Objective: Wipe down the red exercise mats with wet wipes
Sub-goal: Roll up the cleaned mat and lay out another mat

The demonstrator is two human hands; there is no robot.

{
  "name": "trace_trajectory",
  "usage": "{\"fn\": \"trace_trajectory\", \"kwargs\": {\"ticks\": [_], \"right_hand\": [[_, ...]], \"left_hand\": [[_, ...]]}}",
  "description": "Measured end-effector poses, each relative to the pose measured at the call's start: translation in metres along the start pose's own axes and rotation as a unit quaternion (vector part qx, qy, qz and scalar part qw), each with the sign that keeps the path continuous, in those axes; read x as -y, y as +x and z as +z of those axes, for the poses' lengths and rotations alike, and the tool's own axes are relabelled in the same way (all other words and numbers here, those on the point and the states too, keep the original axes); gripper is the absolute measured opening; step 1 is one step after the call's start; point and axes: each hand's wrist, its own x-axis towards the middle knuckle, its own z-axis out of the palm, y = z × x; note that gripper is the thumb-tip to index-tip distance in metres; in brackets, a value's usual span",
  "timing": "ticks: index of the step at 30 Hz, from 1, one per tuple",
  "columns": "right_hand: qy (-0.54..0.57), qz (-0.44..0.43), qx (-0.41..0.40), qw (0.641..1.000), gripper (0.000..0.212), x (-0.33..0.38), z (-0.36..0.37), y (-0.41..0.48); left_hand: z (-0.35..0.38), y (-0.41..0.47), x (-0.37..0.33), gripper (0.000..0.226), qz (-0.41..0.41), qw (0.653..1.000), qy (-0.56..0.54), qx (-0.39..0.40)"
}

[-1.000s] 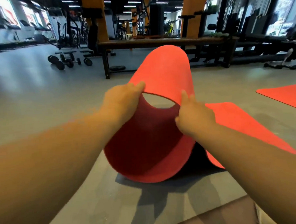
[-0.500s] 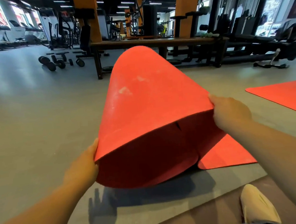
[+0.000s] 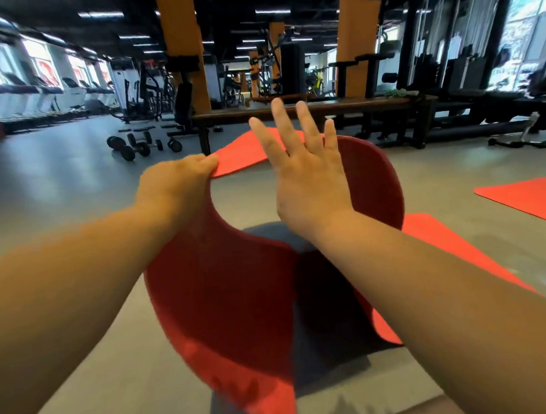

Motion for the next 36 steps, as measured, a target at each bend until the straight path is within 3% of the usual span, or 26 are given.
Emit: {"fn": "trace_trajectory", "kwargs": {"ticks": [3, 6, 9, 12, 14, 16, 18, 22, 28, 32, 36], "right_hand": [[-0.05, 0.016, 0.112, 0.992, 0.047, 0.01, -0.003, 0.026], [-0.081, -0.013, 0.103, 0.991, 0.015, 0.023, -0.008, 0.041], [-0.099, -0.035, 0.124, 0.987, 0.019, 0.047, -0.009, 0.048], [-0.111, -0.001, 0.192, 0.975, 0.024, 0.059, 0.001, 0.045], [-0.102, -0.001, 0.193, 0.976, 0.029, 0.07, 0.011, 0.039], [-0.081, 0.002, 0.192, 0.978, 0.033, 0.08, 0.016, 0.038], [-0.078, 0.008, 0.189, 0.979, 0.035, 0.088, 0.019, 0.047], [-0.078, 0.058, 0.186, 0.978, 0.022, 0.091, 0.021, 0.061], [-0.019, 0.094, 0.218, 0.971, 0.034, 0.105, 0.051, 0.026], [-0.034, 0.079, 0.275, 0.958, 0.061, 0.105, 0.077, -0.005], [0.005, 0.001, 0.269, 0.963, 0.062, 0.141, 0.104, -0.029]], "left_hand": [[-0.028, 0.003, 0.017, 0.052, 0.035, 0.999, 0.022, -0.006], [-0.032, -0.015, 0.038, 0.04, 0.054, 0.997, -0.013, -0.047], [-0.021, -0.051, 0.071, 0.029, -0.062, 0.995, -0.078, -0.021], [0.002, -0.099, 0.113, 0.034, -0.161, 0.976, -0.03, 0.142], [0.014, -0.127, 0.136, 0.034, -0.197, 0.958, -0.037, 0.207], [0.014, -0.136, 0.148, 0.024, -0.214, 0.955, -0.054, 0.2], [0.002, -0.122, 0.16, 0.019, -0.235, 0.962, -0.053, 0.128], [-0.055, -0.064, 0.185, 0.016, -0.169, 0.985, -0.008, -0.026], [-0.069, -0.045, 0.191, 0.02, -0.04, 0.994, 0.029, -0.094], [-0.012, -0.09, 0.197, 0.045, 0.033, 0.999, 0.017, -0.027], [0.044, -0.159, 0.211, 0.06, -0.051, 0.979, 0.071, 0.181]]}}
